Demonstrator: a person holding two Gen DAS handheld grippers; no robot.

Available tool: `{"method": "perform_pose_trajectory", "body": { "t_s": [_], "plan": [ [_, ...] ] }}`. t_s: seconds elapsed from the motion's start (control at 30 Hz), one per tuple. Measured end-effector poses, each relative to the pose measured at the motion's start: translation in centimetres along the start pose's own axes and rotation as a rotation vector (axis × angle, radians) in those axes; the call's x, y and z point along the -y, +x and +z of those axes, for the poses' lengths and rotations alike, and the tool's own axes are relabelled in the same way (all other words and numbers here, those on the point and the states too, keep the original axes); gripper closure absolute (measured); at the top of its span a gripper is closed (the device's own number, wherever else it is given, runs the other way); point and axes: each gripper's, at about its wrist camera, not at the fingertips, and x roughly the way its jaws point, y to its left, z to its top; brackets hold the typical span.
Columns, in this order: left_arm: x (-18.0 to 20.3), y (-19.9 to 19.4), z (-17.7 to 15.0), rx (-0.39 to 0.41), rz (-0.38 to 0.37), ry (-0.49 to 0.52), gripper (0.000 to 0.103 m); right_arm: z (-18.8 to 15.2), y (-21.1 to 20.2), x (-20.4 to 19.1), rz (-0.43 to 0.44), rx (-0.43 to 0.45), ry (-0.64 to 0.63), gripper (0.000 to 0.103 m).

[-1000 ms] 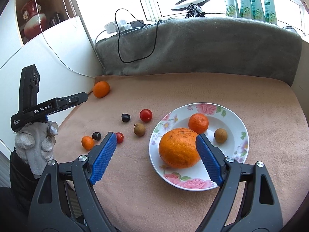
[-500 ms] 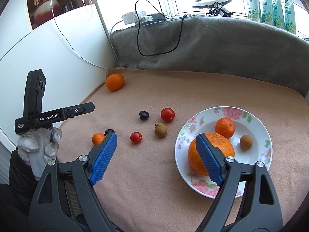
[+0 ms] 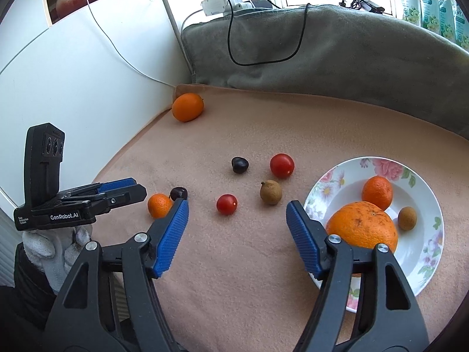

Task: Organize fruits
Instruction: 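Move the left gripper to a small tangerine while the right gripper approaches a red cherry tomato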

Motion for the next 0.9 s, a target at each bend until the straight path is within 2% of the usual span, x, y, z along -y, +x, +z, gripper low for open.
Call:
{"method": "perform_pose_trajectory", "body": {
  "t_s": [0.17, 0.23, 0.3, 0.77, 0.9],
  "plan": [
    [-0.1, 0.8, -1.0, -0.022, -0.008, -0.009, 0.038, 0.0, 1.9, -1.1, 0.007, -0.037, -0.026, 0.039],
    [-0.2, 1.2, -1.3, -0.029, -0.006, -0.011, 0.039, 0.0, 2.7, -1.5, 0.008, -0.054, -0.035, 0.047],
    [-0.4, 1.5, -1.4, -0.037, -0.012, -0.016, 0.040, 0.0, 3.5, -1.9, 0.010, -0.074, -0.041, 0.051],
    [-1.1, 2.8, -1.6, -0.045, 0.014, -0.007, 0.050, 0.1, 7.7, -2.2, -0.035, -0.146, -0.047, 0.060],
    [-1.1, 3.0, -1.7, -0.049, 0.018, 0.002, 0.057, 0.3, 8.6, -2.0, -0.052, -0.158, -0.051, 0.064]
  ]
}}
